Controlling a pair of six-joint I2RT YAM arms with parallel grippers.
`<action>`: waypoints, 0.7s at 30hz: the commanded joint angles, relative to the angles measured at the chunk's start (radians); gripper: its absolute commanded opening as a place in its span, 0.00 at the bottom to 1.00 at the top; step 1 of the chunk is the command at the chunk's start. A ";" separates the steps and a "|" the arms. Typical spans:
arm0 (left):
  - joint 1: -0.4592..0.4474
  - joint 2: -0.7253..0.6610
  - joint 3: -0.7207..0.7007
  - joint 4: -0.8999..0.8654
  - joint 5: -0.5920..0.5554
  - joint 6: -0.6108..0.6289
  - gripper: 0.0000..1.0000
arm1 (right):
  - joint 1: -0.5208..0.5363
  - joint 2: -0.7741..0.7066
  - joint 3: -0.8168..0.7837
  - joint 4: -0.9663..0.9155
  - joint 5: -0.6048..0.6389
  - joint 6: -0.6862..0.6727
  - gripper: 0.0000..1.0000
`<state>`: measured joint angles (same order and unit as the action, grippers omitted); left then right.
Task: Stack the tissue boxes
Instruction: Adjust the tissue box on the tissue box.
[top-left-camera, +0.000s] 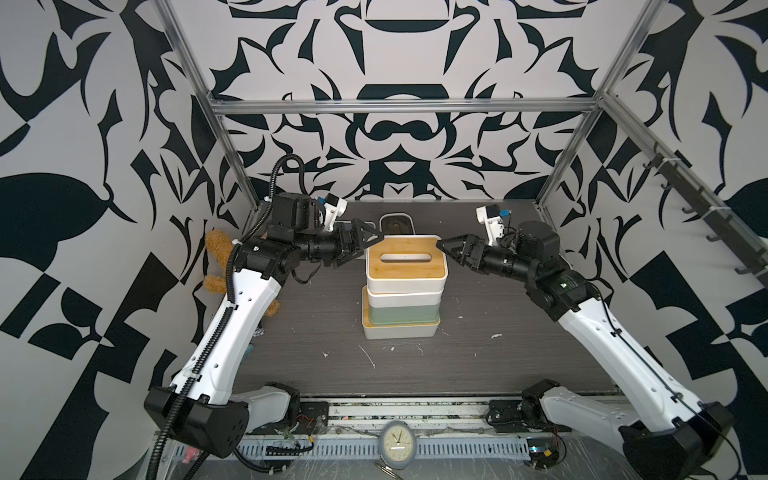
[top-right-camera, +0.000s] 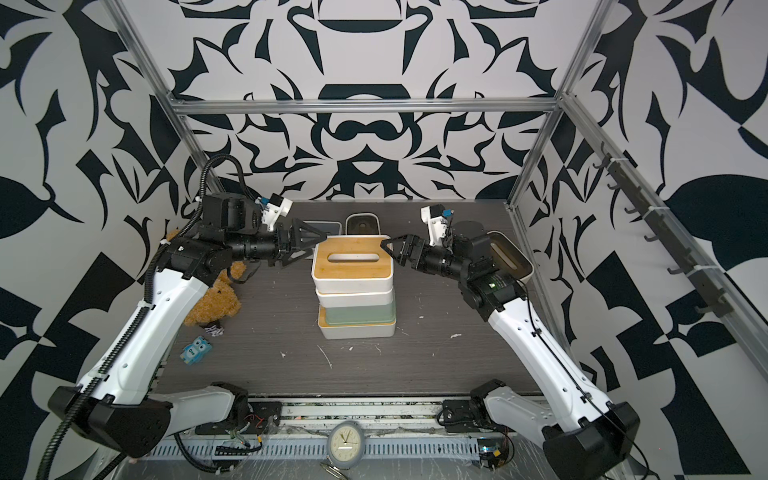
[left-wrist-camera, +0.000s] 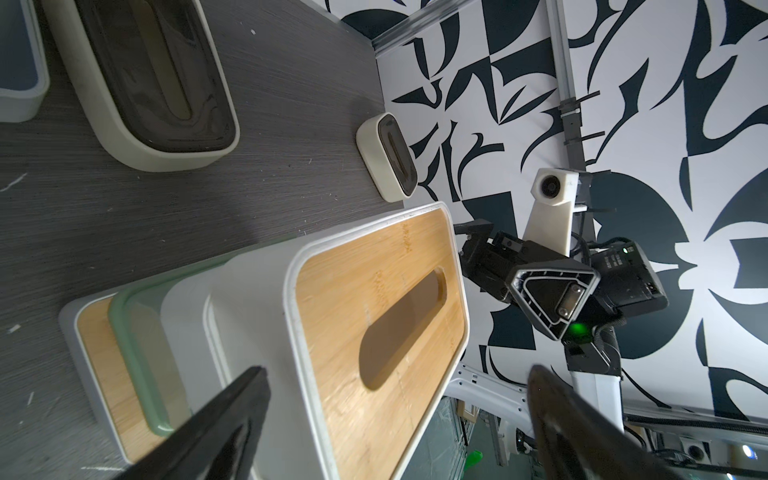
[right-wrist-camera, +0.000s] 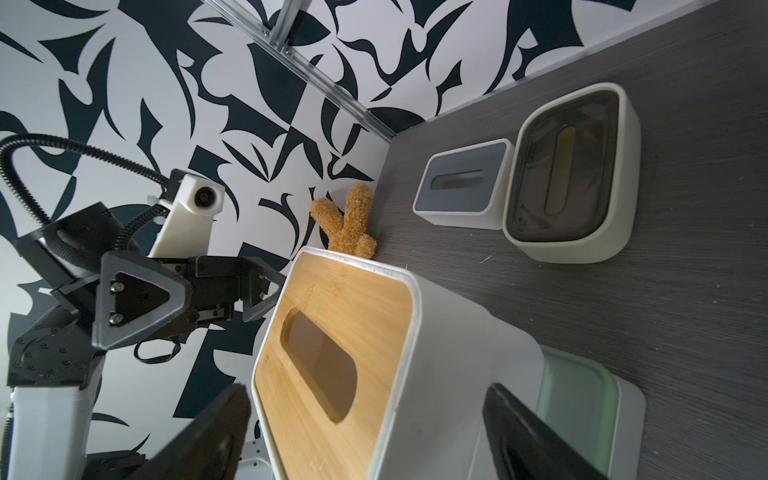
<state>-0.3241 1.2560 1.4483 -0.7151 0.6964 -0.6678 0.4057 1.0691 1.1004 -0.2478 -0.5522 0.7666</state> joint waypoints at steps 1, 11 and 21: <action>-0.002 -0.035 0.046 -0.046 -0.077 0.045 0.99 | 0.005 -0.040 0.067 -0.024 0.088 -0.059 0.91; 0.050 -0.104 0.000 -0.083 -0.260 0.070 0.99 | 0.002 -0.038 0.130 -0.111 0.227 -0.132 0.91; 0.076 -0.105 -0.108 -0.096 -0.569 0.011 0.99 | -0.019 0.029 0.217 -0.214 0.471 -0.146 0.94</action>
<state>-0.2596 1.1488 1.3693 -0.7845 0.2810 -0.6136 0.3939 1.0821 1.2621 -0.4355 -0.1951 0.6361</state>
